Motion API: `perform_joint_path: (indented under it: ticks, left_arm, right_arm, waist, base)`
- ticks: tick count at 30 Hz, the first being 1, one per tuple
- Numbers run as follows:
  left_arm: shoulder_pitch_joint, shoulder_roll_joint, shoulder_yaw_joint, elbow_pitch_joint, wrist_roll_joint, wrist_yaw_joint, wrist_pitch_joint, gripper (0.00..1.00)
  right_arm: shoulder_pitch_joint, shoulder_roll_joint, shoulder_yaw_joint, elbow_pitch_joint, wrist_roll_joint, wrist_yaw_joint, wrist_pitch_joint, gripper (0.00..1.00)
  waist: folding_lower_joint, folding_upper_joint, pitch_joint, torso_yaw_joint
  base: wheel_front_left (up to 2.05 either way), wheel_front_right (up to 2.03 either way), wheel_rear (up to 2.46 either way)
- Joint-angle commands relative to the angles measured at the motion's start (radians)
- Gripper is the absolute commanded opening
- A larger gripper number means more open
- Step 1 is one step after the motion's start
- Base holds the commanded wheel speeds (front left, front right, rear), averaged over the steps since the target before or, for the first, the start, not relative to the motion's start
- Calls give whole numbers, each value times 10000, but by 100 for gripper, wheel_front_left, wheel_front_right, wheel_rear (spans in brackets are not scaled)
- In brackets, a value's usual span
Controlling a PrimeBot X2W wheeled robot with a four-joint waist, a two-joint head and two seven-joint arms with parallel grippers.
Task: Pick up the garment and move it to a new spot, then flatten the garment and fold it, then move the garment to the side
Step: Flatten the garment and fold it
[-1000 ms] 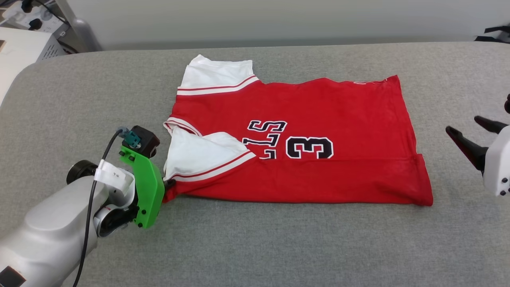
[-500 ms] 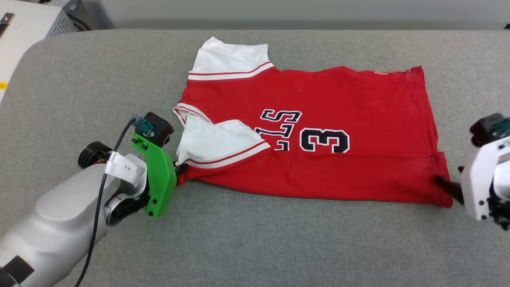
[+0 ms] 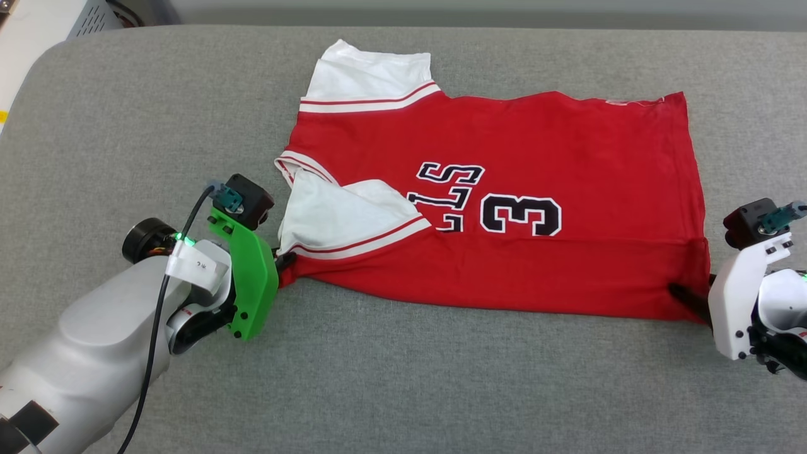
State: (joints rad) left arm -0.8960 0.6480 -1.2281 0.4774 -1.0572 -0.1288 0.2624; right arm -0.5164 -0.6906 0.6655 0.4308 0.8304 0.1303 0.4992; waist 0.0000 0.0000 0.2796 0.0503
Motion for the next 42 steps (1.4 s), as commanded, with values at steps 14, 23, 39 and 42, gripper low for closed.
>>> perform_joint_path:
  ticks: [14,23,39,42]
  left_arm:
    - [1133,804,-217,-613,-410,21,-326,0]
    - [2387,1676,-315,-2168,-714,641,-70,0]
    - [2994,1205,-151,-2011,-908,1216,-777,0]
    - [2955,969,-107,-1617,-896,1173,-958,100]
  right_arm:
    - [602,-853,508,-1141,918,4,-1400,0]
    - [2053,-1550,-132,-2146,1294,4,-1450,0]
    - [2879,-692,-1278,-1695,986,4,-1261,0]
    - [2829,-372,-1351,-1338,766,4,-1547,100]
  waist:
    - [0,0,-1596,-248]
    - [0,0,-1985,-245]
    - [0,0,-1338,-315]
    - [0,0,-1314,-275]
  base:
    - [0,0,0]
    - [0,0,0]
    - [0,0,0]
    - [0,0,0]
